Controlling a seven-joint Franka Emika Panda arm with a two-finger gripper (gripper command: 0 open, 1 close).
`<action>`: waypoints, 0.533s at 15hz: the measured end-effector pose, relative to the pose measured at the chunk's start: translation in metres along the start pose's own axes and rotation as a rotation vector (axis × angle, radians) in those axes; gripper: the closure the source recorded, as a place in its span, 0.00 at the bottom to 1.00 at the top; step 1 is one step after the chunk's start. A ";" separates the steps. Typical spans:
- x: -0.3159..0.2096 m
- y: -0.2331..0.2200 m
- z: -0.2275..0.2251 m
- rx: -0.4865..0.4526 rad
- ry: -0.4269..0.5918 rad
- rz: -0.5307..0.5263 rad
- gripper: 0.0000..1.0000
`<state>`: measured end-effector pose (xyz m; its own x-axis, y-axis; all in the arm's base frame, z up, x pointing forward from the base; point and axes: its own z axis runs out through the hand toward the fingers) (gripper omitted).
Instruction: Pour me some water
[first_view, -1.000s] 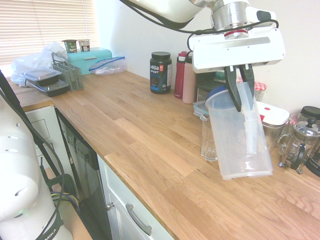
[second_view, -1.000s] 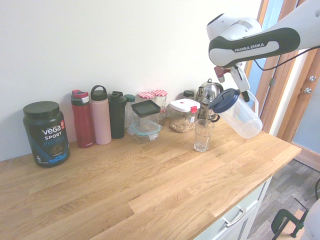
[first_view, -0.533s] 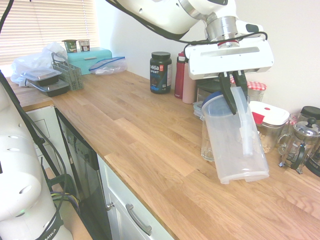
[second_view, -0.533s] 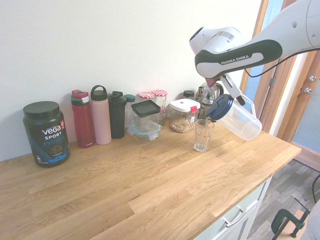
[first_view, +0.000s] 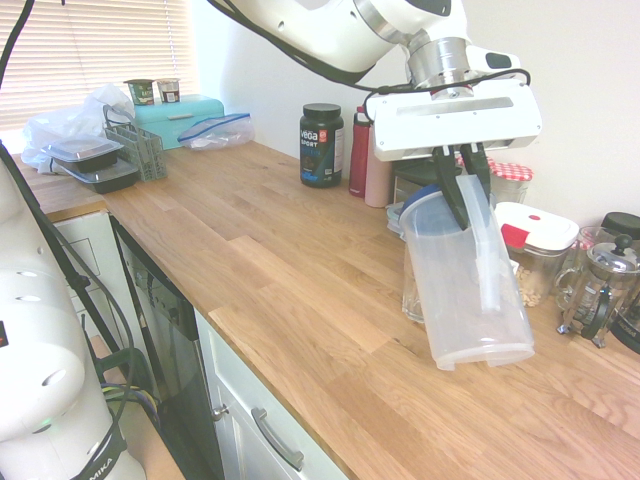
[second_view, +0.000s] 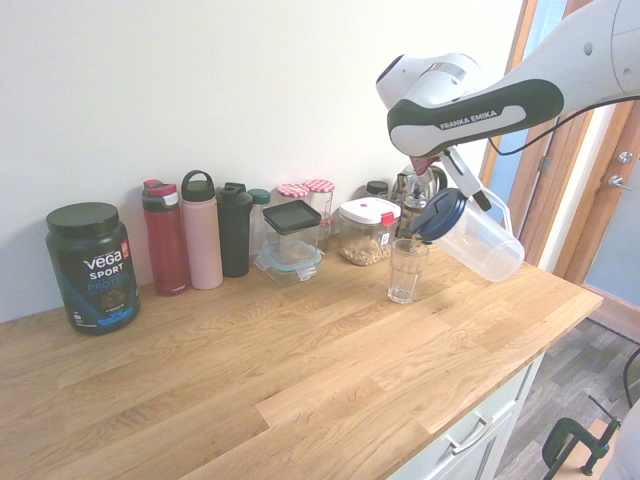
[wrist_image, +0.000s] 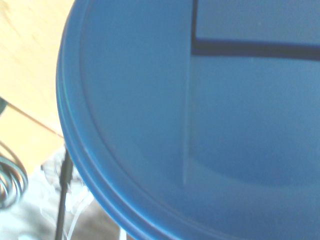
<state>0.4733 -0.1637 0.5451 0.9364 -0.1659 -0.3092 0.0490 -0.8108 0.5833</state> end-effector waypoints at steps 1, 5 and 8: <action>-0.012 0.017 -0.001 0.047 0.023 0.024 1.00; -0.055 0.096 0.048 0.278 0.108 0.167 1.00; -0.052 0.107 0.087 0.431 0.140 0.285 1.00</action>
<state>0.3995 -0.2909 0.5583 0.9305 -0.3607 -0.0636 -0.3337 -0.9065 0.2588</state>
